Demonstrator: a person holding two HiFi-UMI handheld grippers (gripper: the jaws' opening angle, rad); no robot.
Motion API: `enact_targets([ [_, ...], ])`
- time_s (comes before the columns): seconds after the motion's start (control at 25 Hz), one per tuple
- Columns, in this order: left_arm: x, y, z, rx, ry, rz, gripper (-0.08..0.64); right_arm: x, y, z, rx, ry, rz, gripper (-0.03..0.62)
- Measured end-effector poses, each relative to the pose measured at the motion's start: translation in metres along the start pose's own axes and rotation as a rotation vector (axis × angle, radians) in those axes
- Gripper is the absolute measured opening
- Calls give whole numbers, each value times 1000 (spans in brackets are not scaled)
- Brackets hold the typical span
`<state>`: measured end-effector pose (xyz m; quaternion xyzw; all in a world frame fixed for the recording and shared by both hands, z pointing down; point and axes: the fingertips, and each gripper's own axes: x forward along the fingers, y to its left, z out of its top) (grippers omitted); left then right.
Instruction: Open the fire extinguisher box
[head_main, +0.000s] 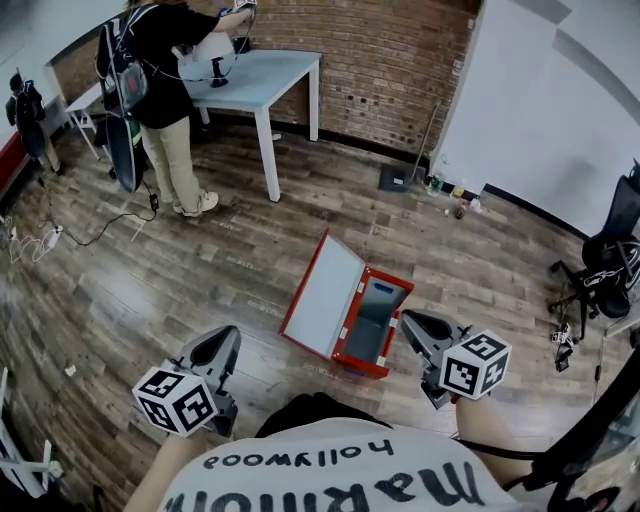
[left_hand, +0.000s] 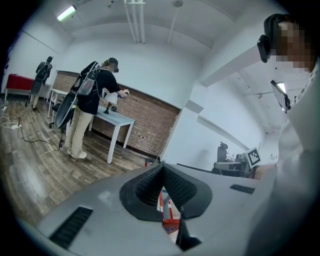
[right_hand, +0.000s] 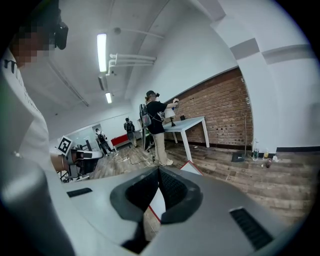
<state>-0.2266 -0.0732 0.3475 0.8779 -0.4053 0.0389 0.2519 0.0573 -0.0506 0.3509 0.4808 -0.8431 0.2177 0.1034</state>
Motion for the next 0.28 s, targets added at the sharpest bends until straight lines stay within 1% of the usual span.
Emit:
enact_targets([
  [0.28,-7,4,0,-2,-7,4,6,-2,2,-4,4,2,-16,11],
])
